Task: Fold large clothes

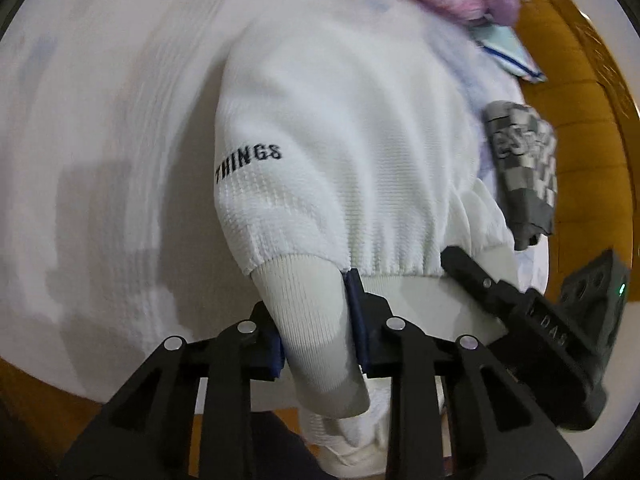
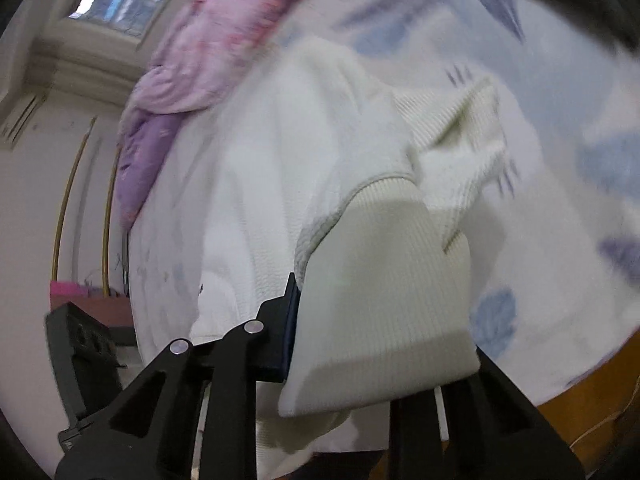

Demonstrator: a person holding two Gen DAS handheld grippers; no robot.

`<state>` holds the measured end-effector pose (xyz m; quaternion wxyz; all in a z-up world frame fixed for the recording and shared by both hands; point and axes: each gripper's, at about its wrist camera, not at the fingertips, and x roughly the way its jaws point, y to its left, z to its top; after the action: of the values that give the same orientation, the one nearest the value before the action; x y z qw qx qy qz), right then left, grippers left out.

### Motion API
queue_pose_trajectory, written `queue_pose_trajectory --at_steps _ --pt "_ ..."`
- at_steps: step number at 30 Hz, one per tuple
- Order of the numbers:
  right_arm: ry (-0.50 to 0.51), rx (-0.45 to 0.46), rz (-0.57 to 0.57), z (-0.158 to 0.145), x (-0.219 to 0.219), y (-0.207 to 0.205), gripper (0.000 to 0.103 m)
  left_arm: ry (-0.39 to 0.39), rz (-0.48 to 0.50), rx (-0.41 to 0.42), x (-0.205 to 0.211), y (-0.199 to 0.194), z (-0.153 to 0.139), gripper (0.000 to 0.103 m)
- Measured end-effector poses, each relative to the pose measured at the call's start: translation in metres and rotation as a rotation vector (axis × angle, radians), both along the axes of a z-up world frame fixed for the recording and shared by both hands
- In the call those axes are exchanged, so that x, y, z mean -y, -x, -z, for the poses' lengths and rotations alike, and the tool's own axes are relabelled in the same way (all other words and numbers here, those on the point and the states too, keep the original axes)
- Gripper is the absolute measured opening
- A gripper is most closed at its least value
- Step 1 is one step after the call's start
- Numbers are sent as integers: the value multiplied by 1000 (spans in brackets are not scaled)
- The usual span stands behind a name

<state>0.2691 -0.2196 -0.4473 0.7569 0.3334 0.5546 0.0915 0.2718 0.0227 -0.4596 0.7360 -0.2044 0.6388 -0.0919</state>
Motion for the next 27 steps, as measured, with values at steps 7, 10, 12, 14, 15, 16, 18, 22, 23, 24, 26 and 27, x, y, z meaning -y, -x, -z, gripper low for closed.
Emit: queue_pose_trajectory --at_steps 7,10,12,14,15,16,18,22,23,24,26,27 --pt "70 113 -105 -91 -4 -18 20 -63 47 131 17 -11 -108 25" --pt "97 132 -126 -126 -4 -27 20 -69 59 157 19 -11 -145 25" --pt "110 132 -127 -140 -4 -27 20 -68 70 164 18 -11 -164 25" --pt "117 136 -127 -150 -3 -25 20 -71 89 176 22 -13 -176 25" --pt "122 136 -125 -155 -4 -22 20 -70 96 179 22 -12 -180 25" --pt "120 132 -119 -159 -2 -19 20 -69 111 184 21 -9 -183 25" --pt "113 121 -110 -167 1 -11 20 -56 128 195 20 -4 -192 25" --pt "119 125 -100 -184 4 -4 20 -48 167 206 25 0 -202 25" --pt "116 126 -92 -187 5 -2 20 -41 183 212 27 0 -207 25" --pt "112 129 -75 -193 9 1 20 -37 190 215 29 1 -211 25" --pt "110 131 -51 -202 18 4 20 -31 212 226 38 0 -222 25" --pt "107 132 -39 -206 23 5 20 -29 221 230 42 -1 -226 25"
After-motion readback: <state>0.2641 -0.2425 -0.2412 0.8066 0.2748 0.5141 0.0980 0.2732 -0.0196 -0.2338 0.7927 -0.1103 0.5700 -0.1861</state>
